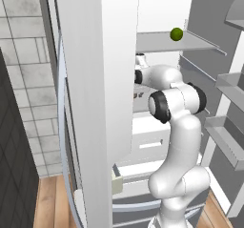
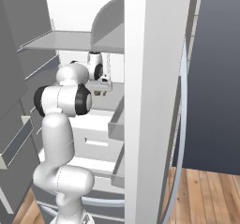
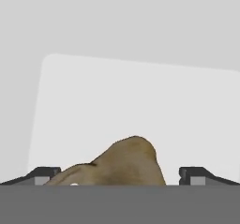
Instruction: Retrieve the bottle and the shaker from the cabinet and place them next to the mixing bowl on the counter. Then add garlic from the fridge to the mixing bowl.
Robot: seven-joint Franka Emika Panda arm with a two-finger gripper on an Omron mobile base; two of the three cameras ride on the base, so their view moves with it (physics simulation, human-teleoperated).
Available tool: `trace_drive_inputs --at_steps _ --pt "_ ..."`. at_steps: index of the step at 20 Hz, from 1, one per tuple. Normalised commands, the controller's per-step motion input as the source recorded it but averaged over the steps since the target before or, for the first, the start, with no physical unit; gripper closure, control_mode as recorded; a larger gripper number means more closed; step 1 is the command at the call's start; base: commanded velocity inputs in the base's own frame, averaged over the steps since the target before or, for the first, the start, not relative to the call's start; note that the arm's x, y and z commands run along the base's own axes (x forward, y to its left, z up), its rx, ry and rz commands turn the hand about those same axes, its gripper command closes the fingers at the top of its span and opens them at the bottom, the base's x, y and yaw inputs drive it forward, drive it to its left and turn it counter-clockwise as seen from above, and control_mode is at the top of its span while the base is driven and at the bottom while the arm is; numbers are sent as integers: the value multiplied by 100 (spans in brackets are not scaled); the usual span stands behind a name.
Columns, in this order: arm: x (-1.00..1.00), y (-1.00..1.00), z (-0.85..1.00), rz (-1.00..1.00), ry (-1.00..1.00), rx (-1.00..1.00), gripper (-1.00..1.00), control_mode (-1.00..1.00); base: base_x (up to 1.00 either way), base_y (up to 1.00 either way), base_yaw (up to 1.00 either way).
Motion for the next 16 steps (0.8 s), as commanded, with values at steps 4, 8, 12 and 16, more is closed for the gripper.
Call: trace_drive_inputs --at_steps 4,8,12,16 --pt "0 0 -21 0 -2 0 -100 -100 0 0 0" --pt "0 0 0 0 0 0 -100 -100 0 0 0" --pt "0 0 0 0 0 0 100 -100 0 0 0" --pt "0 0 0 0 0 0 100 -100 0 0 0"
